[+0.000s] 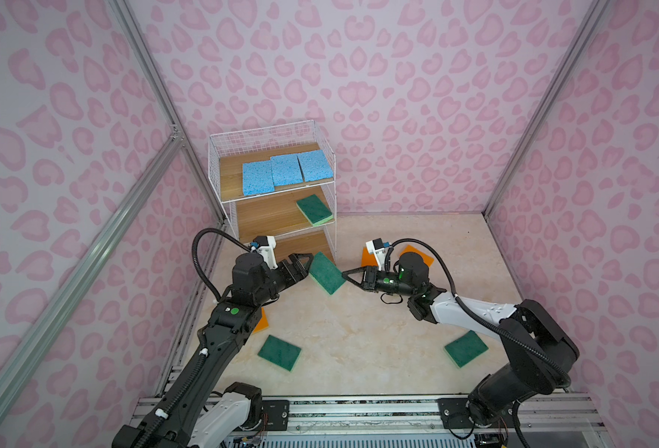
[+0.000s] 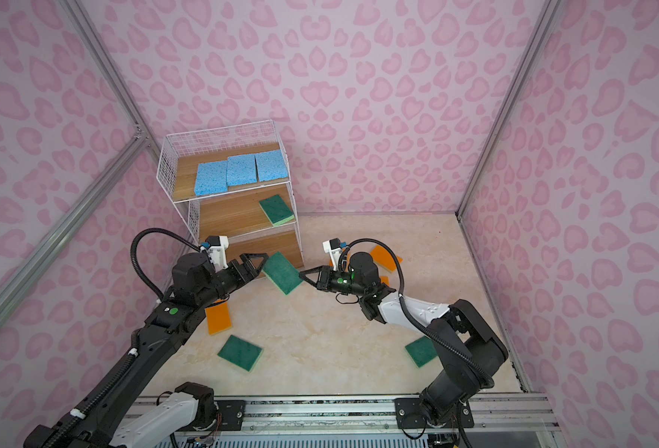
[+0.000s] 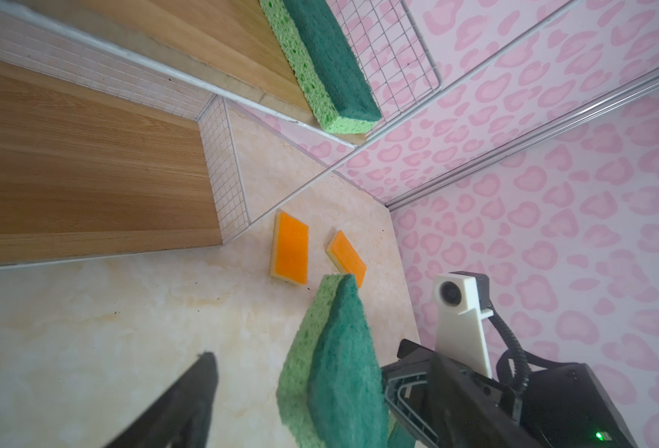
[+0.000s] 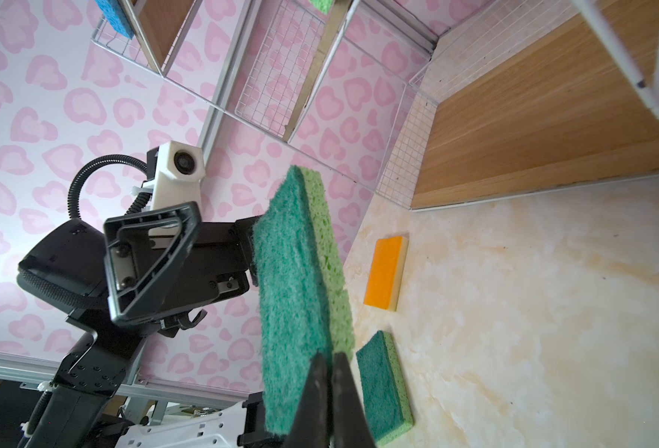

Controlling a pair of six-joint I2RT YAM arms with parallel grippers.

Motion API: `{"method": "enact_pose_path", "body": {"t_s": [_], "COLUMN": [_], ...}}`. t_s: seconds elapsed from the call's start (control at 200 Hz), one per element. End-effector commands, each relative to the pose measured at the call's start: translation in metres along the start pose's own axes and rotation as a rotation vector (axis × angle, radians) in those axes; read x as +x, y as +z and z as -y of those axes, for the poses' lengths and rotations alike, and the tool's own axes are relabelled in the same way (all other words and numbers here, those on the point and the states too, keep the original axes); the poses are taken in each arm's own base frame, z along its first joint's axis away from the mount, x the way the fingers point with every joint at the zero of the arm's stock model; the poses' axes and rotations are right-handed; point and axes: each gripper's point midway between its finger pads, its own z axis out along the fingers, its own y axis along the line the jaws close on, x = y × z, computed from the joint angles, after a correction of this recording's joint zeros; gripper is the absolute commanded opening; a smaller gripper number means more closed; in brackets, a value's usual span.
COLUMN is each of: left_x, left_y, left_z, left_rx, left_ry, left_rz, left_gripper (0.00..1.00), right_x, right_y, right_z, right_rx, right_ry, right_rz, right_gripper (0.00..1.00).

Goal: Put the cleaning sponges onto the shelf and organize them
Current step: 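Open the left gripper while the right carries the green sponge to the middle shelf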

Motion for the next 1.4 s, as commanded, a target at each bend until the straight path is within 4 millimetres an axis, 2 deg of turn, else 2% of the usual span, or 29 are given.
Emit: {"method": "enact_pose_path", "body": {"t_s": [0.0,0.415,0.52,0.655,0.885,1.06,1.235,1.275,1.295,1.4], "left_x": [0.002,0.018,0.028,0.043,0.064,0.066,0.071,0.073,0.074,0.078], "left_y": [-0.006,-0.039,-0.044,-0.044,-0.037,-0.039,-0.041,-0.04,-0.04,-0.039], "left_z": [-0.018,-0.074,-0.093,-0.108,-0.127,-0.13,-0.131,-0.132,-0.133,-0.136], "left_rx": [-0.079,-0.29,-0.325,-0.332,-0.346,-0.344,-0.339,-0.335,-0.335,-0.336], "left_ry": [0.041,0.071,0.053,0.032,0.017,0.039,0.05,0.048,0.048,0.052], "left_rz": [0.016,0.105,0.132,0.125,0.081,0.09,0.085,0.079,0.076,0.067], "left_gripper": [0.98,0.98,0.99,0.98,0.99,0.99,0.99,0.99,0.99,1.0], "right_x": [0.001,-0.012,-0.021,-0.038,-0.064,-0.072,-0.083,-0.082,-0.09,-0.097], "right_y": [-0.002,-0.008,-0.004,0.003,0.034,0.063,0.089,0.094,0.096,0.107], "right_z": [0.007,0.013,0.006,0.0,-0.024,-0.041,-0.044,-0.037,-0.048,-0.044], "right_rx": [0.061,0.152,0.149,0.167,0.154,0.14,0.15,0.163,0.145,0.154], "right_ry": [-0.04,-0.066,-0.077,-0.081,-0.112,-0.136,-0.131,-0.123,-0.133,-0.128], "right_rz": [-0.008,0.026,0.038,0.077,0.102,0.102,0.129,0.128,0.144,0.164], "right_gripper": [0.0,0.0,0.0,0.02,0.0,0.0,0.0,0.0,0.0,0.0]}}
